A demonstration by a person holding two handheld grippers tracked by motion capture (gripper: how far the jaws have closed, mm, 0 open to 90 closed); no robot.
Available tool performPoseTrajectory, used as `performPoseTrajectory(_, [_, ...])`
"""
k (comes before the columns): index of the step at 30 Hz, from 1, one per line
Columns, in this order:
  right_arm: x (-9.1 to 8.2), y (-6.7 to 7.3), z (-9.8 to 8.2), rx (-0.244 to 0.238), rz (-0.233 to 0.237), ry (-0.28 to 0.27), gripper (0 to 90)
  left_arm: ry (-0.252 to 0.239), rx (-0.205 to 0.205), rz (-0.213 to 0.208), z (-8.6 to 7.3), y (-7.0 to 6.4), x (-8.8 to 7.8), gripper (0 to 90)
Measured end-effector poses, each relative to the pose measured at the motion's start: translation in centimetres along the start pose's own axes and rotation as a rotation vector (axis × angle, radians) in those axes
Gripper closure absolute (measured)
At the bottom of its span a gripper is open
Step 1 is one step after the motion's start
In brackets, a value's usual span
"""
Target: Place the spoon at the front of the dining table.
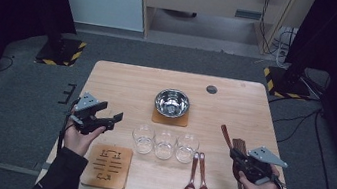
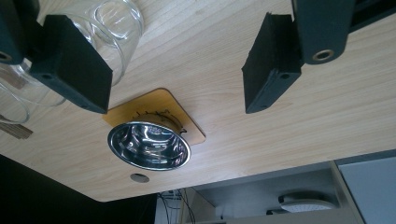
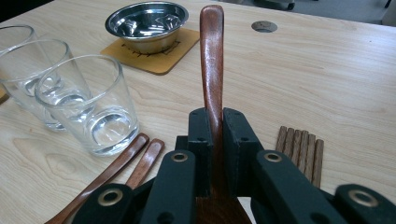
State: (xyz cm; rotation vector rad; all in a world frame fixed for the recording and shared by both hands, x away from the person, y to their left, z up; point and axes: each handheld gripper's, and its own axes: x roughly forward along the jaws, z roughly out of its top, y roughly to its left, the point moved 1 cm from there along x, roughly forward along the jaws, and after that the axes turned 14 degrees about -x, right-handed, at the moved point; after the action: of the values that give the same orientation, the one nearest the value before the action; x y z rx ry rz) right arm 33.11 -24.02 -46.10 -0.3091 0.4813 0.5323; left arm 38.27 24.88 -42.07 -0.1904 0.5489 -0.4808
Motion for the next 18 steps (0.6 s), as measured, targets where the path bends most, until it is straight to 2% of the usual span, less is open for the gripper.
performPoseTrajectory(18, [-0.2,-0.2,0.3,-0.002,-0.010,-0.017,82.2,0.011,0.028,-0.039,0.8,-2.2,1.1,23.8])
